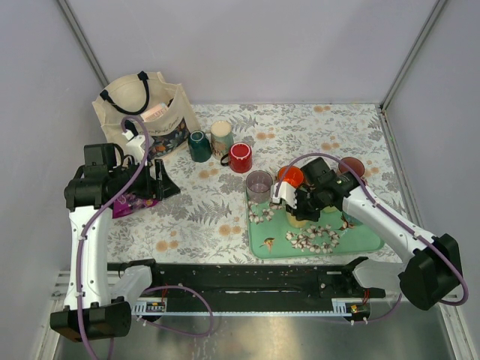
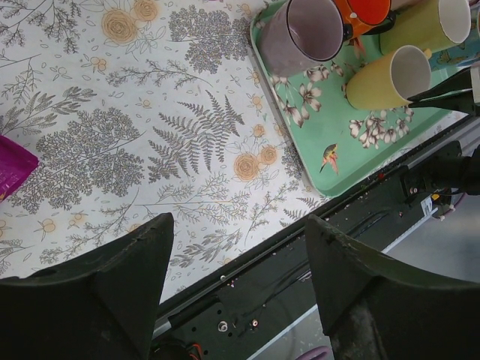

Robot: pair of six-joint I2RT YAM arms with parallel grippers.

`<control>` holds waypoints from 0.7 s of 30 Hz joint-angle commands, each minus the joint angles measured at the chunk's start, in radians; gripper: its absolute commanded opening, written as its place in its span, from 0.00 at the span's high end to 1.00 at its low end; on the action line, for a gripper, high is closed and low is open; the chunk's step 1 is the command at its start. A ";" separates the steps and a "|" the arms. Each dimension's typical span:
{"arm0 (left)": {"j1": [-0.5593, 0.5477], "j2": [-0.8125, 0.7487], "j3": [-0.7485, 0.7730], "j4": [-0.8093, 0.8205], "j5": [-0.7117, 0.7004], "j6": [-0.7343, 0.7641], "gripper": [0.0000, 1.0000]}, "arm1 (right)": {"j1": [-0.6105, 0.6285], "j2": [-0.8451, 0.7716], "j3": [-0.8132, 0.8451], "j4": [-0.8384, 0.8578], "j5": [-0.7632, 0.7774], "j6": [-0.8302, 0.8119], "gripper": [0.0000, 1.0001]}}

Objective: Turn the mug right side up
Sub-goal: Place the cup on the tray.

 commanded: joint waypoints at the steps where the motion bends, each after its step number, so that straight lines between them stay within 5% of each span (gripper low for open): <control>1: 0.006 -0.002 0.002 0.033 0.043 -0.005 0.27 | -0.008 -0.001 0.041 -0.042 -0.053 -0.155 1.00; 16: 0.015 -0.016 -0.024 0.033 0.036 0.003 0.27 | -0.103 0.109 0.173 -0.151 -0.122 -0.309 0.94; 21: 0.017 0.004 -0.009 0.035 0.036 0.003 0.27 | -0.103 0.067 0.133 -0.116 -0.123 -0.306 0.70</control>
